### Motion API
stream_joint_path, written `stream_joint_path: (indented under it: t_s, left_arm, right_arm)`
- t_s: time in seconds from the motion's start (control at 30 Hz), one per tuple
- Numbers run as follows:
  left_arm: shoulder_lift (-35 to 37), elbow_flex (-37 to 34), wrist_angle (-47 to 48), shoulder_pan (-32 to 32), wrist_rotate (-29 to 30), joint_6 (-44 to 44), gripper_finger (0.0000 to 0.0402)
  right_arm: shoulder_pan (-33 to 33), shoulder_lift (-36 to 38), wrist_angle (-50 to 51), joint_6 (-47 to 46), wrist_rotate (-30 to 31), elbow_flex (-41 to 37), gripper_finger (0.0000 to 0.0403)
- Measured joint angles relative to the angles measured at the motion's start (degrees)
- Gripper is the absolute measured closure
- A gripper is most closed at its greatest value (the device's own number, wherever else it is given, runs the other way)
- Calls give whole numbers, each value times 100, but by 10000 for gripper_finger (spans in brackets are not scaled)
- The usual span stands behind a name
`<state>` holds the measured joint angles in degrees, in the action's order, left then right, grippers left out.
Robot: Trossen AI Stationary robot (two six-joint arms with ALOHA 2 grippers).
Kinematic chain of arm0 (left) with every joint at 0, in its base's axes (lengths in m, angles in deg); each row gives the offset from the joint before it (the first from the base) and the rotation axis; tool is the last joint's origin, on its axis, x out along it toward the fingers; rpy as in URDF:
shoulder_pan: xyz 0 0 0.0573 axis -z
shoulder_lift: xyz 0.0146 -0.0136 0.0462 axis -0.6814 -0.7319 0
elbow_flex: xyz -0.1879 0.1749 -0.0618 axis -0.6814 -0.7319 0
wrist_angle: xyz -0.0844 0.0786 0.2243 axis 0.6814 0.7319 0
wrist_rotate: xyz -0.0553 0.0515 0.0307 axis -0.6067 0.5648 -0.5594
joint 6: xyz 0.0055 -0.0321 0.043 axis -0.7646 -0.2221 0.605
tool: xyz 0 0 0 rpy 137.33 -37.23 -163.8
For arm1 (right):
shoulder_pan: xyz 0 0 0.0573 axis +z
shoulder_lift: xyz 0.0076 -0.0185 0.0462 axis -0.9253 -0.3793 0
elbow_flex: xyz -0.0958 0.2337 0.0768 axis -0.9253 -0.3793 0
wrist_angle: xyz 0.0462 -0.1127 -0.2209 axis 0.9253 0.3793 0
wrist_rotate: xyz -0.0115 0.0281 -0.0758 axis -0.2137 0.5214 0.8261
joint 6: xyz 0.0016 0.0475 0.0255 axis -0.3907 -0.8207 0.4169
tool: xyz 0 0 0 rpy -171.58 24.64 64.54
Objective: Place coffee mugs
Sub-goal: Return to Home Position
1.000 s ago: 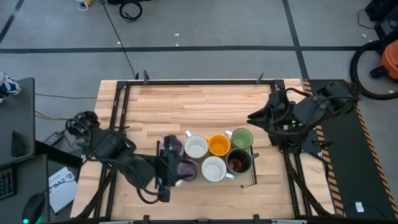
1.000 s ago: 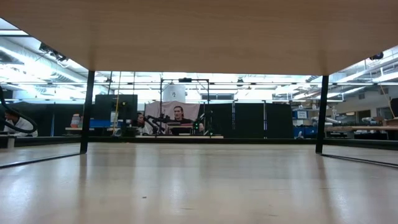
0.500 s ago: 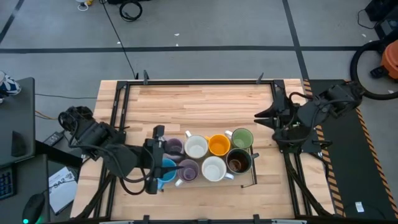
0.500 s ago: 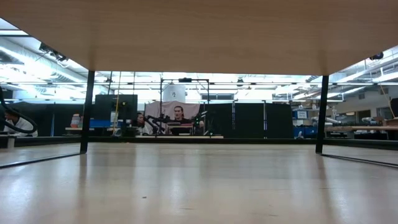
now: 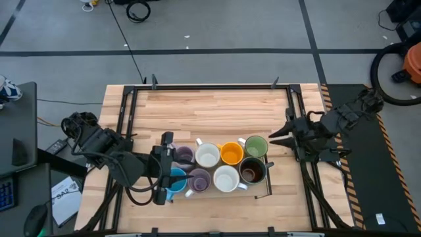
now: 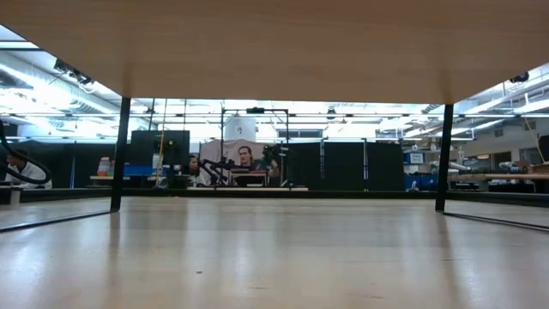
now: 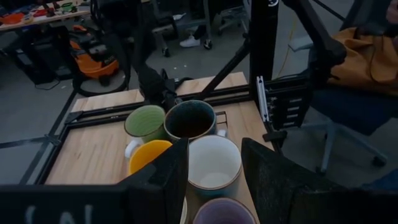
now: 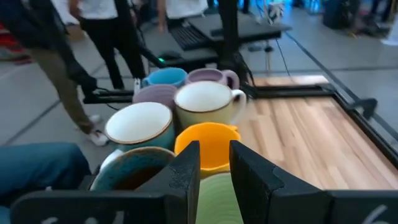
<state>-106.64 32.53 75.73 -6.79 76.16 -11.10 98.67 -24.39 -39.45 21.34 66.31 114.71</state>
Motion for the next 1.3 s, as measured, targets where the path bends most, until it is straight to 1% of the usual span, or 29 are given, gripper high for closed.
stream_joint_path:
  t_s: [0.27,0.53,0.67,0.83,0.97,1.23,1.3]
  left_arm:
    - [0,0,-1,0,-2,0,246]
    - [-2,0,-9,1,-4,-17,246]
    - [-2,0,-7,0,-4,-35,246]
    - [-7,-2,-9,0,-4,-39,246]
    - [-11,-2,-8,0,-4,-39,246]
    - [-11,-2,-7,0,-4,-40,246]
    - [-11,-2,-7,0,-4,-42,246]
  right_arm:
    - [-3,839,-1303,430,-424,-1444,312]
    - [-21,1526,-2582,1186,-424,-2597,312]
    - [-199,1902,-3022,1495,-424,-3066,312]
    - [-581,2457,-3211,1595,-422,-3560,312]
    - [-804,2969,-3129,1591,-468,-3779,312]
    - [-914,4063,-2657,1582,-573,-4171,312]
    - [-915,4117,-2703,1535,-570,-4287,312]
